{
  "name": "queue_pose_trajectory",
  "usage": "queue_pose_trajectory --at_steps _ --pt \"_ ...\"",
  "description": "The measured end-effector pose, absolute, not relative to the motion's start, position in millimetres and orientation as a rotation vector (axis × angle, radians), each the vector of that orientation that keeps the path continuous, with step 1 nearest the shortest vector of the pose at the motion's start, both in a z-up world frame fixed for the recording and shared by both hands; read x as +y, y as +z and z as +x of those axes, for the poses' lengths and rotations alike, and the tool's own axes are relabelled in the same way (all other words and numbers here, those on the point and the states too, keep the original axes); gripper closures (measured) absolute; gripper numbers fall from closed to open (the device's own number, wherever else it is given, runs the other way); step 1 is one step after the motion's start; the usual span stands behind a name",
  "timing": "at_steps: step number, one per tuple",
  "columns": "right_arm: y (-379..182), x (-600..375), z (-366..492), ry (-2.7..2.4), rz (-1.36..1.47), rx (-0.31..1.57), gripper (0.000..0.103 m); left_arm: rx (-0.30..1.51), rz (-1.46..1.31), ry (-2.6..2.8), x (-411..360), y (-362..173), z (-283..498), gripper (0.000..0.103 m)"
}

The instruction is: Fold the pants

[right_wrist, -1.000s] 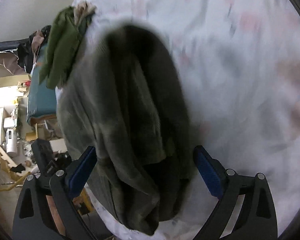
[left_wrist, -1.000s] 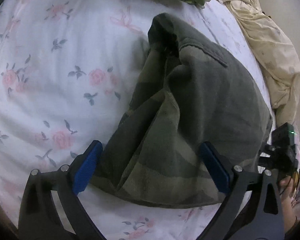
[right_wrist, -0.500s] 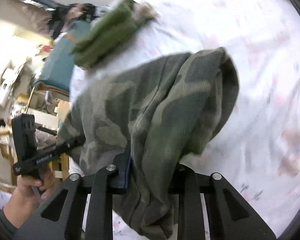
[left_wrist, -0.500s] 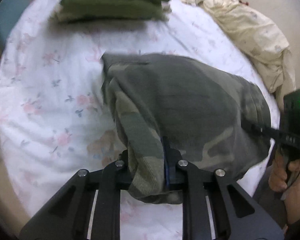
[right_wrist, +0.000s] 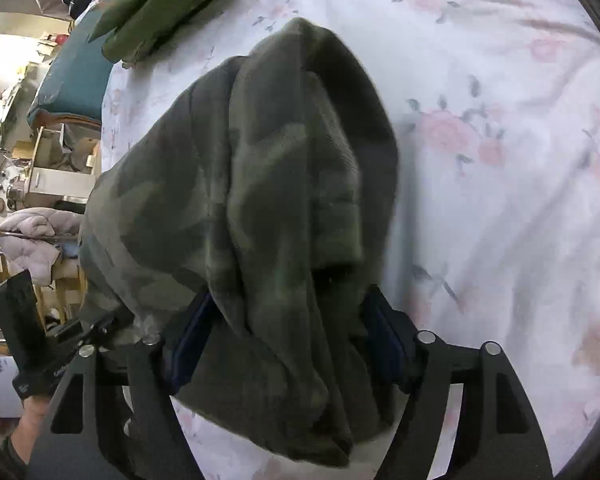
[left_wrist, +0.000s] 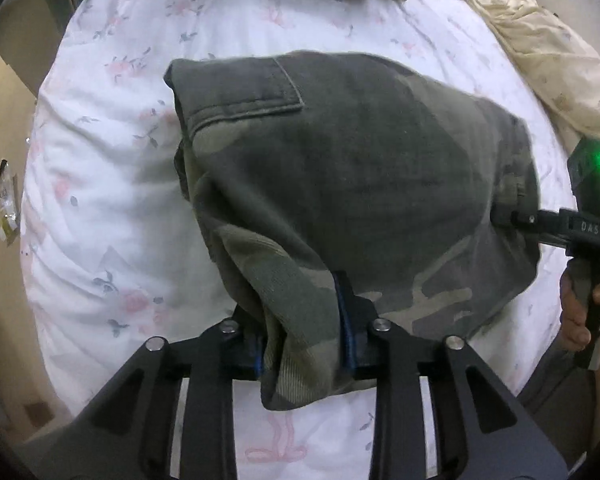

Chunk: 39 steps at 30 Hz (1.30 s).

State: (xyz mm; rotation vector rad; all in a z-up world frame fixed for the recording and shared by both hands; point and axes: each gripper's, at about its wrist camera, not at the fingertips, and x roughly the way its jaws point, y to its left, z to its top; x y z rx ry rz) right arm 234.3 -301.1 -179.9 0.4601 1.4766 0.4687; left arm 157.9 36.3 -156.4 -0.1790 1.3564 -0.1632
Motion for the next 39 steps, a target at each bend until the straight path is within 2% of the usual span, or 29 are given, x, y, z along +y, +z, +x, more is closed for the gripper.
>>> queue_pose_trajectory --at_steps 1,3,4,8,11,16,20,25,28,30,31,32,33,34,35,39 --pt "-173 -303 232 0.443 0.429 1.469 0.026 1.349 -0.162 -0.149 36 -152 158 0.066" --pt "-157 -311 224 0.39 0.384 1.434 0.026 1.318 -0.067 -0.069 39 -139 153 0.034" --pt "-151 -317 222 0.376 0.379 1.417 0.026 1.297 -0.023 -0.031 40 -135 148 0.03" --pt "-122 -336 202 0.35 0.454 1.307 0.026 1.2 0.036 0.024 48 -103 135 0.028" --pt "-96 -342 181 0.36 0.49 1.207 0.026 1.157 -0.021 0.017 54 -85 123 0.019" --pt "-80 -343 165 0.354 0.497 1.148 0.026 1.065 -0.123 0.065 60 -70 123 0.019" --pt "-86 -355 166 0.322 0.556 1.153 0.026 1.067 -0.25 0.057 74 -84 128 0.019" --pt "-108 -351 177 0.314 0.602 1.215 0.026 1.156 -0.243 -0.013 60 -106 136 0.019" --pt "-114 -336 180 0.316 0.522 1.257 0.027 1.242 -0.219 -0.067 44 -126 140 0.024" --pt "-124 -324 180 0.292 0.425 1.31 0.028 1.265 -0.199 -0.093 36 -134 144 0.042" --pt "-128 -321 179 0.289 0.411 1.326 0.036 1.268 -0.188 -0.105 32 -137 146 0.048" --pt "-133 -318 179 0.293 0.4 1.35 0.045 1.273 -0.184 -0.103 31 -139 147 0.059" --pt "-137 -315 178 0.31 0.388 1.37 0.066 1.283 -0.185 -0.097 30 -140 148 0.073" --pt "-137 -313 178 0.32 0.37 1.372 0.088 1.3 -0.203 -0.109 31 -143 148 0.082" --pt "-134 -310 176 0.332 0.33 1.361 0.097 1.312 -0.21 -0.121 31 -143 149 0.092" --pt "-107 -318 167 0.426 0.365 1.277 0.1 1.237 -0.245 -0.15 41 -116 143 0.096"
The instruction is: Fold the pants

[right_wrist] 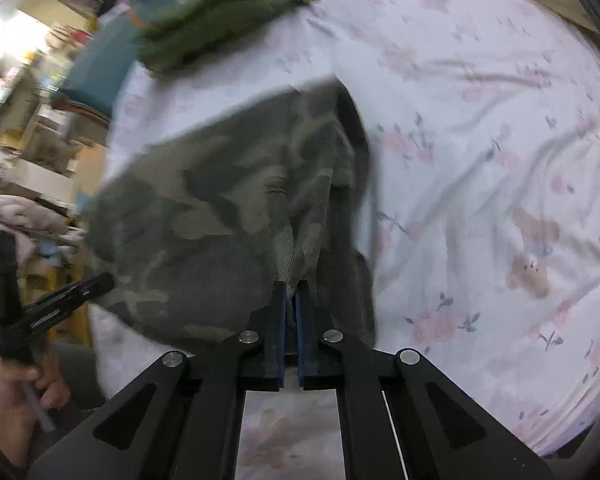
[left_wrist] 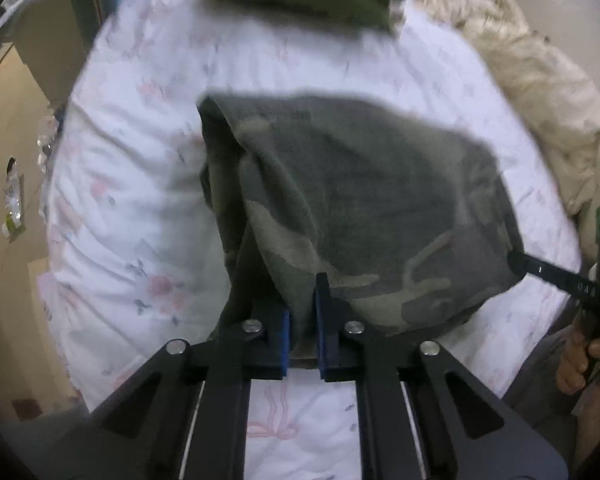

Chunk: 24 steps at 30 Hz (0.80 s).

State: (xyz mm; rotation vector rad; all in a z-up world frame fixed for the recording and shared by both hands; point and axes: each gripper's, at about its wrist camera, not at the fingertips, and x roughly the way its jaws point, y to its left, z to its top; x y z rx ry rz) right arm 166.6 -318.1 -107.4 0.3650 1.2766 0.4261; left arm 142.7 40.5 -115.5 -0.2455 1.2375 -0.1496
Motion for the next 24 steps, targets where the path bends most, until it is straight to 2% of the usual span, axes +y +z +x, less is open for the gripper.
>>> queue_pose_trajectory --at_steps 4,8,10,11,12,14,15,17,24 --pt "-85 -332 153 0.492 0.423 1.229 0.1 1.223 -0.251 -0.184 47 -102 128 0.097" --pt "-134 -304 149 0.422 0.286 1.441 0.1 1.342 -0.138 -0.109 35 -141 135 0.095" --pt "-146 -289 152 0.381 0.207 1.464 0.099 1.365 -0.051 -0.074 26 -154 139 0.088" --pt "-148 -284 154 0.381 0.185 1.47 0.099 1.363 -0.038 -0.053 25 -156 140 0.08" --pt "-148 -284 156 0.378 0.181 1.469 0.097 1.365 -0.042 -0.016 26 -155 141 0.067" --pt "-145 -290 157 0.361 0.219 1.468 0.087 1.352 -0.073 0.034 33 -148 140 0.054" --pt "-142 -298 157 0.349 0.249 1.464 0.083 1.343 -0.103 0.039 38 -143 140 0.053" --pt "-132 -310 159 0.311 0.27 1.426 0.082 1.313 -0.136 0.062 46 -133 138 0.053" --pt "-69 -333 174 0.262 0.386 1.095 0.081 0.985 -0.146 0.134 53 -59 145 0.053"
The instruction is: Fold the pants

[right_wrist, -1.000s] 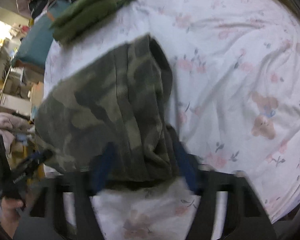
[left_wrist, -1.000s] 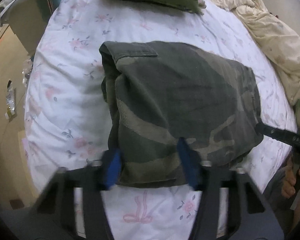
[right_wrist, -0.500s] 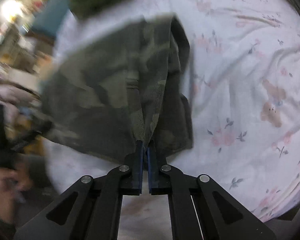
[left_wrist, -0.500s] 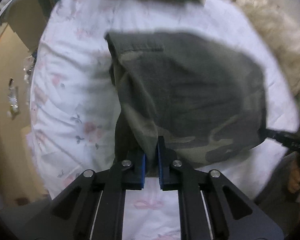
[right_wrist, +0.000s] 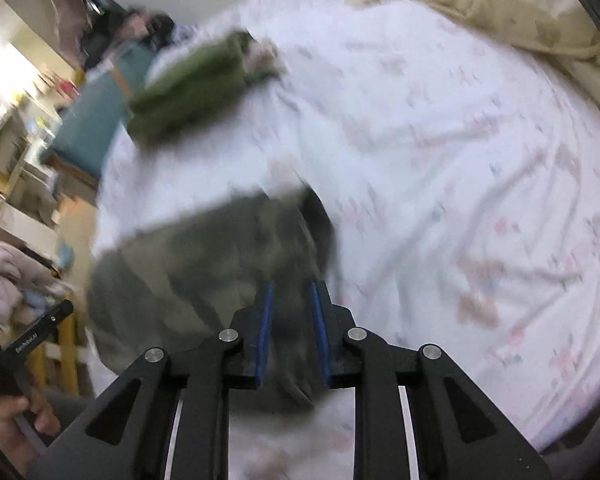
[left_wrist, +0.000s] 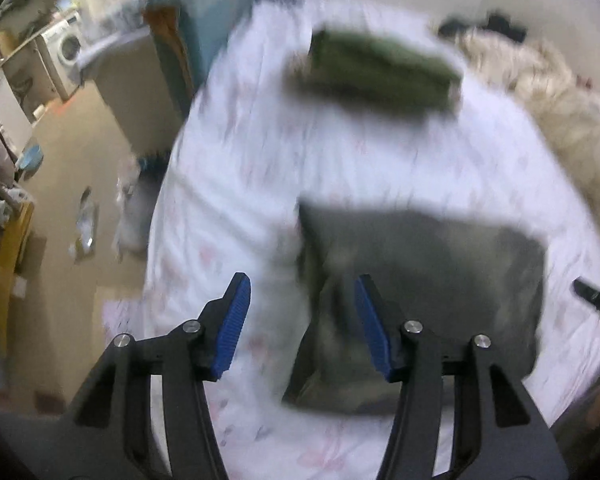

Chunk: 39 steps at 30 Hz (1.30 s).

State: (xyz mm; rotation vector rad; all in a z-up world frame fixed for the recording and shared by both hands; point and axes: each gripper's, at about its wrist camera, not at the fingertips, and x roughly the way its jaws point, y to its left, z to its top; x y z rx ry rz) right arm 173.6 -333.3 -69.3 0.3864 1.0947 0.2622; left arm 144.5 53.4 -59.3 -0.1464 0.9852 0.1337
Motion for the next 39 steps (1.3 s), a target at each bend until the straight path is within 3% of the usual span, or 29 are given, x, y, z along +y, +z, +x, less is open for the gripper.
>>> queue_pose_trajectory --at_steps 2,5,10,14,18,25,30,36,39 --pt "-63 -323 186 0.329 0.395 1.066 0.081 0.957 -0.168 0.071 45 -54 159 0.054" --pt "-61 -289 202 0.42 0.333 1.03 0.081 0.93 -0.146 -0.018 22 -61 184 0.075" --pt "-86 -243 222 0.505 0.265 1.056 0.081 0.977 -0.096 -0.094 -11 -102 212 0.092" --pt "-115 -225 225 0.484 0.165 1.078 0.081 0.974 0.008 -0.113 -26 -129 212 0.093" --pt "-144 -222 227 0.469 0.141 1.17 0.088 1.037 0.011 -0.106 -26 -144 219 0.093" --pt "-143 -221 230 0.464 0.143 1.201 0.089 1.069 0.113 -0.092 -37 -151 224 0.093" --pt "-117 -269 234 0.533 0.506 1.099 0.082 0.99 -0.16 -0.147 -5 -123 204 0.093" --pt "-116 -230 245 0.634 0.422 1.104 0.082 0.982 -0.074 -0.233 -30 -132 210 0.093" --pt "-139 -209 242 0.573 0.27 1.166 0.092 1.057 -0.056 -0.216 -37 -145 217 0.093"
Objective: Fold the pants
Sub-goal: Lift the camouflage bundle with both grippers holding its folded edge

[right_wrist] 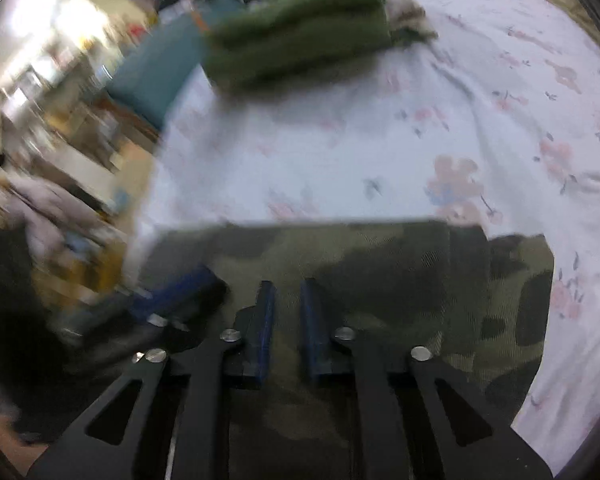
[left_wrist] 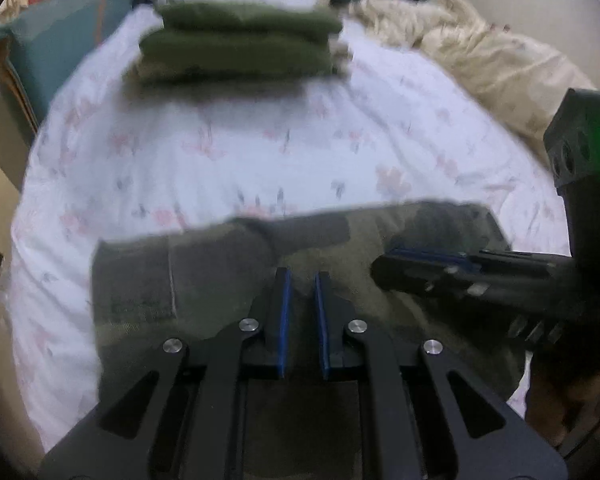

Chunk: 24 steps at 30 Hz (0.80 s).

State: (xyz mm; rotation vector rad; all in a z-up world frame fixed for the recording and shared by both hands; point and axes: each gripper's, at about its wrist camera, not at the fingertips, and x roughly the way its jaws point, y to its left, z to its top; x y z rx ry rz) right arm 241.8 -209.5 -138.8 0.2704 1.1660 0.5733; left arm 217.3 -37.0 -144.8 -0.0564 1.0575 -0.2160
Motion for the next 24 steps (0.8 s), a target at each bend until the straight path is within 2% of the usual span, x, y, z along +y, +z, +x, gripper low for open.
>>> queue_pose_trajectory --at_steps 5,8,11,13,14,16,18,20,24 --pt "-151 -197 237 0.53 0.154 1.187 0.097 1.119 -0.005 -0.208 -42 -155 221 0.093" --pt "-141 -199 234 0.528 0.157 1.176 0.097 1.079 -0.021 -0.217 -39 -141 215 0.093" --pt "-120 -212 231 0.556 0.206 1.103 0.096 0.968 -0.099 -0.172 -21 -116 205 0.093" --pt "-108 -225 232 0.52 0.246 1.053 0.089 0.924 -0.095 -0.111 -9 -111 204 0.093" --pt "-107 -234 237 0.476 0.267 1.043 0.089 0.923 -0.098 -0.064 -1 -114 206 0.093" --pt "-114 -244 244 0.426 0.294 1.055 0.089 0.986 -0.141 -0.008 14 -131 213 0.093" --pt "-133 -247 251 0.364 0.25 1.123 0.097 1.064 -0.149 -0.021 17 -151 219 0.092" --pt "-152 -245 253 0.36 0.246 1.173 0.098 1.071 -0.096 -0.028 11 -156 224 0.092" --pt "-154 -243 254 0.345 0.241 1.189 0.1 1.126 -0.146 -0.036 15 -162 231 0.092"
